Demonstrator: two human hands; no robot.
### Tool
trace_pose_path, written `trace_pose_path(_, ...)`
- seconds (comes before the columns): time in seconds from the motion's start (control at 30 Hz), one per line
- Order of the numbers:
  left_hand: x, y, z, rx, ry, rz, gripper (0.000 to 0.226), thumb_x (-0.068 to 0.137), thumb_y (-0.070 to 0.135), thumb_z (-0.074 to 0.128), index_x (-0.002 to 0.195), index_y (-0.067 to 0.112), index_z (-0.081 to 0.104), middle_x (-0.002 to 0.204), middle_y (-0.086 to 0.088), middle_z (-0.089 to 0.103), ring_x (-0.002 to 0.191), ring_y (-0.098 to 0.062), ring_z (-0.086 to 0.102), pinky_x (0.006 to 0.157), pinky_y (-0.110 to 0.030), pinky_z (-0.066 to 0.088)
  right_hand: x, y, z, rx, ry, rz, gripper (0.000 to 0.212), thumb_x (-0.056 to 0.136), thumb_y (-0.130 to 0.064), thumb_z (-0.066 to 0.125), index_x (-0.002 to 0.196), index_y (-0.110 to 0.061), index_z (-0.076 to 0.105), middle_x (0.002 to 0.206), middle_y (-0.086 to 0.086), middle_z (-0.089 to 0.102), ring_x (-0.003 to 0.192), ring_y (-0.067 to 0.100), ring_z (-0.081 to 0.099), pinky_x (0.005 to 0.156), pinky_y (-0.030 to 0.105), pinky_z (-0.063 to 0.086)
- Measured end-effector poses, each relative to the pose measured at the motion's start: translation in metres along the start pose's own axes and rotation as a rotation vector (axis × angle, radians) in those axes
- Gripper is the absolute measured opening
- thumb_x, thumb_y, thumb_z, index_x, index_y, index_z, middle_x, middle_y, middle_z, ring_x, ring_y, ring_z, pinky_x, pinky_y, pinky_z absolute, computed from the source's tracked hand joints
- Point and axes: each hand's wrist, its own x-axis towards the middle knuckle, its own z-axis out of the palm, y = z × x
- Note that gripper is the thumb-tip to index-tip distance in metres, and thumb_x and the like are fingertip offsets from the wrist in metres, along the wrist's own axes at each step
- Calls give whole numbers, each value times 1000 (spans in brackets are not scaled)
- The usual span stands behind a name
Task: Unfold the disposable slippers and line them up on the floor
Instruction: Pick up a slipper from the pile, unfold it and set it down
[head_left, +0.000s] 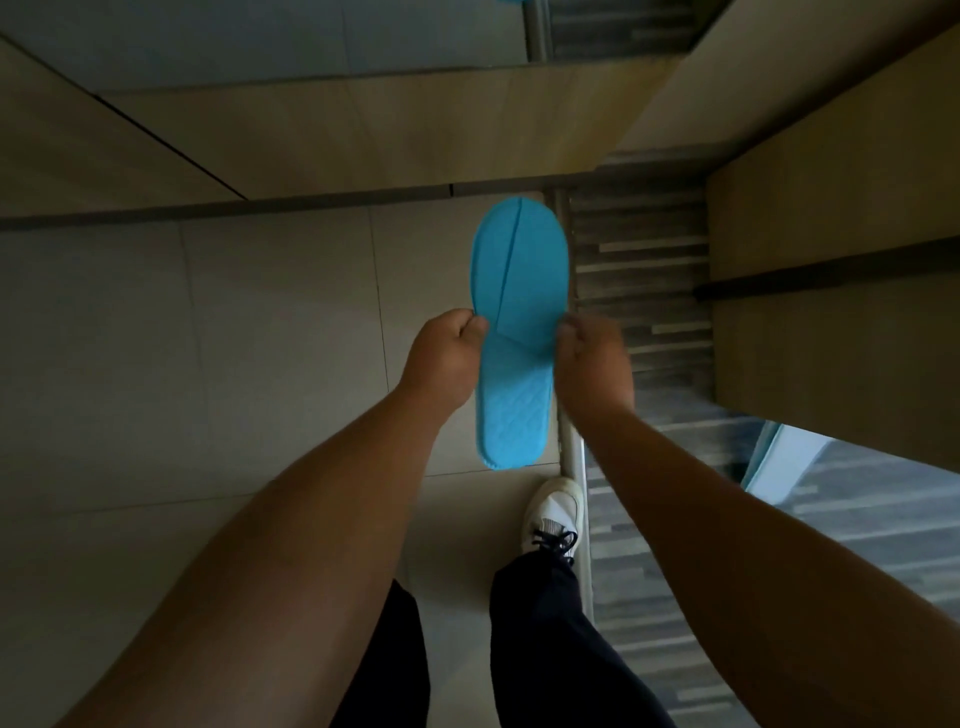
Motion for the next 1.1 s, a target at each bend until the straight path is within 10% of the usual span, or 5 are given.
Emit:
trace_pose_path(0.23, 65, -17, 15, -14, 80, -8, 36, 86, 35, 51, 88, 1, 62, 90, -30, 63, 85, -44, 63, 80, -58, 54, 82, 31, 31, 291, -196, 260, 16, 93, -17, 54, 83, -10, 64, 80, 18, 63, 73, 30, 61, 69, 44, 55)
trace_pose_path(0.37, 122, -40, 39, 115, 161, 19, 26, 92, 27, 55, 70, 13, 61, 64, -2, 57, 67, -22, 55, 57, -29, 44, 134, 57, 54, 121, -151, 165, 19, 92, -17, 54, 82, -5, 65, 78, 17, 61, 74, 30, 60, 65, 40, 48)
trace_pose_path(0.63, 217, -90, 84, 248, 234, 55, 22, 92, 23, 55, 99, 6, 68, 102, -14, 70, 94, -27, 63, 75, -27, 43, 206, 105, 102, -44, -56, 133, 24, 95, -18, 52, 93, 1, 66, 93, 20, 65, 89, 32, 60, 66, 28, 35)
trace_pose_path(1.1, 244, -93, 86, 401, 319, 140, 23, 94, 29, 51, 96, 9, 62, 96, -13, 69, 86, -28, 63, 66, -29, 40, 220, 103, 122, -216, 46, 182, 27, 96, -28, 47, 99, -7, 65, 103, 16, 67, 94, 31, 61, 68, 30, 35)
